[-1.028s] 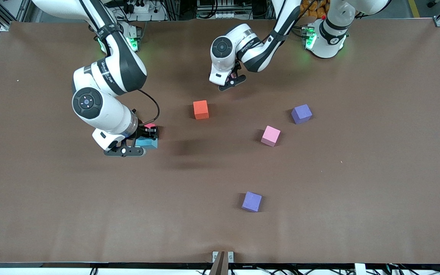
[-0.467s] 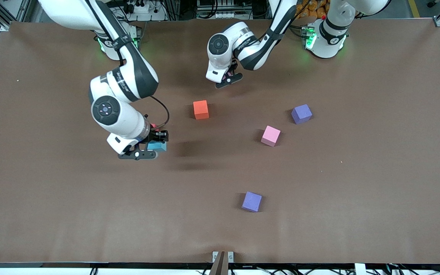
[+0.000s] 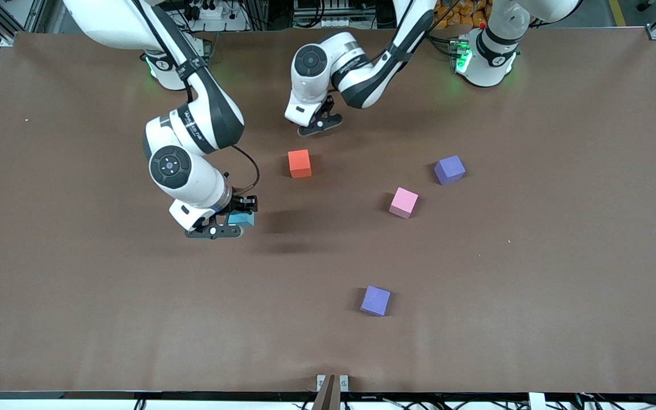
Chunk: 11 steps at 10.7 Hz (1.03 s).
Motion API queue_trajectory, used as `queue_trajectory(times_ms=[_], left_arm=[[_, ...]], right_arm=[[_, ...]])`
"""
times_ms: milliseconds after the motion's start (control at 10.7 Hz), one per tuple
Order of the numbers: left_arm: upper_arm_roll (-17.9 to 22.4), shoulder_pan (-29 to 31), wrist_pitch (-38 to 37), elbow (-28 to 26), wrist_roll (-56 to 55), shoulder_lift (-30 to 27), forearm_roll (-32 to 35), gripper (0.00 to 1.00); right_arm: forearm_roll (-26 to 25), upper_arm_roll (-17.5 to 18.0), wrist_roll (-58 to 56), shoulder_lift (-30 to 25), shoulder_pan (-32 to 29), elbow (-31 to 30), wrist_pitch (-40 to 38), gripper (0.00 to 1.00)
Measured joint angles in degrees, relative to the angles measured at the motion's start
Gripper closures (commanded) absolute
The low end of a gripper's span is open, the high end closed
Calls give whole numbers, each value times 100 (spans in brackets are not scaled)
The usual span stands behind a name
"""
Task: Arrange blocks into number 1
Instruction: 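Grasp the pink cube and set it beside the orange cube with the left gripper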
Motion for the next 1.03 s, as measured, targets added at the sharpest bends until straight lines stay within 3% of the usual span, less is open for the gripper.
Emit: queue_trajectory(times_ms=[561,1028], left_arm=[[24,11,-12,703,84,496,690,100],[66,95,-285,858,1231,665,893,100]], right_arm=[[-1,-7,-26,-6,-200,29,-3,100],[-2,-10,-26,-6,-202,29,-3,100]])
